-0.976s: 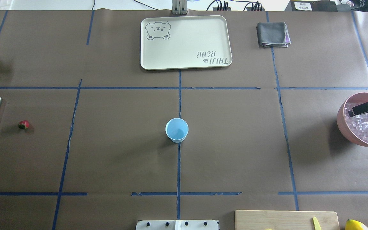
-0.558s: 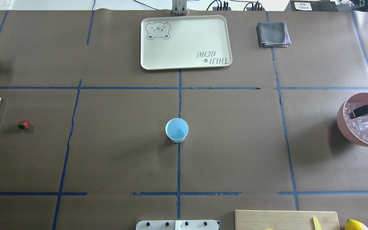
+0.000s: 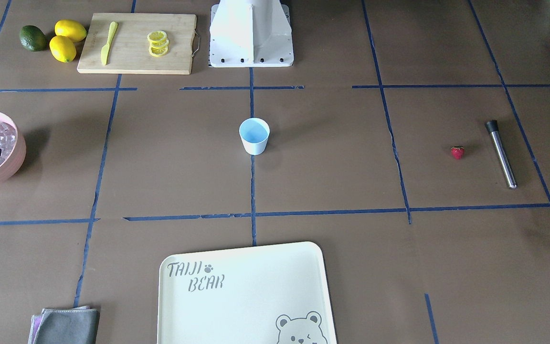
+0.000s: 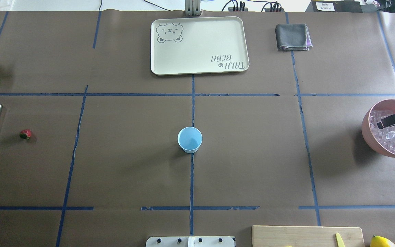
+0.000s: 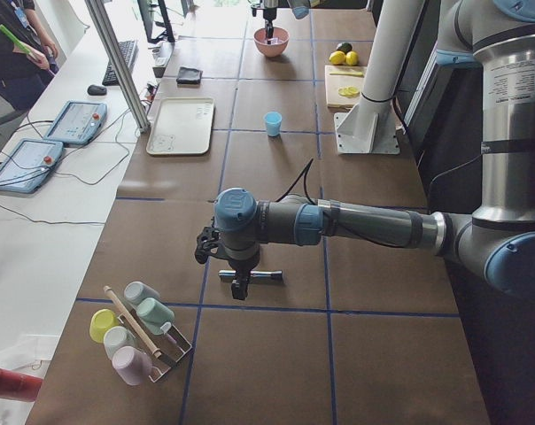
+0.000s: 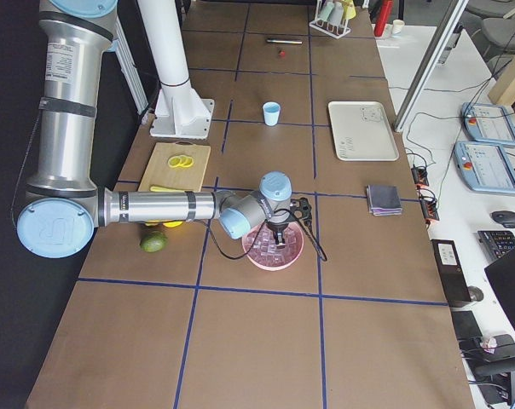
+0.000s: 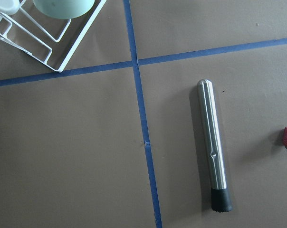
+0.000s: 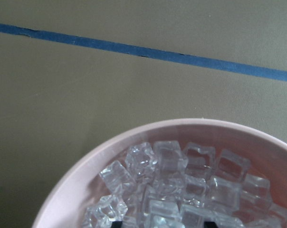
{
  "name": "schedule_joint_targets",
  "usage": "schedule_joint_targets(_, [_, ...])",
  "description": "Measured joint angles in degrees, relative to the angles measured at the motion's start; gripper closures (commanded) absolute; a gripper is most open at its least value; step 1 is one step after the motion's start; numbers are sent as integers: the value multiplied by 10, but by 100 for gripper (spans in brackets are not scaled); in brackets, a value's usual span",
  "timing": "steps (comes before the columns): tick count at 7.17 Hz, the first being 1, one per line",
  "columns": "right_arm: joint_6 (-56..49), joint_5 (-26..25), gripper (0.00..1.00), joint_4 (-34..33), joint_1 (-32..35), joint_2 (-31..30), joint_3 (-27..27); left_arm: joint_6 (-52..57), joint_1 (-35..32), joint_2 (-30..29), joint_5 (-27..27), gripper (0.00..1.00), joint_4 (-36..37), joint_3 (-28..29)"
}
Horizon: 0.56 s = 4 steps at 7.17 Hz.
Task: Mash ice and strawberries in cup
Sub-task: 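Close the right gripper on an ice cube in the bowl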
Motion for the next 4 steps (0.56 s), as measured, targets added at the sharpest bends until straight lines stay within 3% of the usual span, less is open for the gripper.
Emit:
schedule_joint_targets(1, [-1,1,35,0,0,-3,2,0,0,0,0,0,0,0])
schedule_joint_targets(4, [-1,1,51,1,0,-6,3,0,0,0,1,0,0,1])
